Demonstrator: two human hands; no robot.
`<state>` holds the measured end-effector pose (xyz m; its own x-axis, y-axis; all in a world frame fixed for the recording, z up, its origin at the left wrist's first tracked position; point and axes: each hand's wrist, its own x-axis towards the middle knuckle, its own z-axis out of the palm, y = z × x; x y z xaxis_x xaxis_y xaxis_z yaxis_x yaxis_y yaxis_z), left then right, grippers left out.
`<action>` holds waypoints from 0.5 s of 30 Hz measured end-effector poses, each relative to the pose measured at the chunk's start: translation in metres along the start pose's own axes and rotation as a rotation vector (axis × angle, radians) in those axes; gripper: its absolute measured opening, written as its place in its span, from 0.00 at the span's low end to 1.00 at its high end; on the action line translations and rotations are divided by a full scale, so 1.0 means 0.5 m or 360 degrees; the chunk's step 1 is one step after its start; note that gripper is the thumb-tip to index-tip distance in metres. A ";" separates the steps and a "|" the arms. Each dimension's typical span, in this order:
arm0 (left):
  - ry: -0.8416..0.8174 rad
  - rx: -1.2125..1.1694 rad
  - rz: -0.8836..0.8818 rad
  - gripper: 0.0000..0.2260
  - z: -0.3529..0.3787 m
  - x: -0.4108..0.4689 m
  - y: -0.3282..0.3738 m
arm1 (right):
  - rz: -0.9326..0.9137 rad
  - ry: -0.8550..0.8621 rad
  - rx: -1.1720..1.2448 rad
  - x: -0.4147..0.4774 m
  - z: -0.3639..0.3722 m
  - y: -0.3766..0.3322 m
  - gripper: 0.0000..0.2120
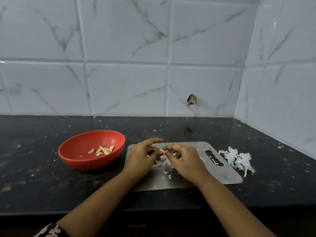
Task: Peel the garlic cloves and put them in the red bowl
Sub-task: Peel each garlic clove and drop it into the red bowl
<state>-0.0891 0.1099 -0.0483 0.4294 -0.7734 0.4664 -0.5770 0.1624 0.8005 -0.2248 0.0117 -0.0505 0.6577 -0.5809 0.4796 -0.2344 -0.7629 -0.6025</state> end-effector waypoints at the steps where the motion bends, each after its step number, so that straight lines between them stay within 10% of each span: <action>1: -0.0010 0.0034 0.0024 0.17 0.000 -0.001 0.000 | -0.0019 -0.0009 0.0001 -0.001 0.000 -0.002 0.10; 15: -0.0038 0.0437 0.0362 0.21 0.009 -0.006 -0.009 | -0.0170 -0.0010 -0.0496 -0.011 -0.008 -0.025 0.11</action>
<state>-0.0906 0.1086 -0.0549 0.2542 -0.7510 0.6094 -0.8226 0.1635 0.5446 -0.2281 0.0233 -0.0431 0.6945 -0.4917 0.5252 -0.3708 -0.8702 -0.3243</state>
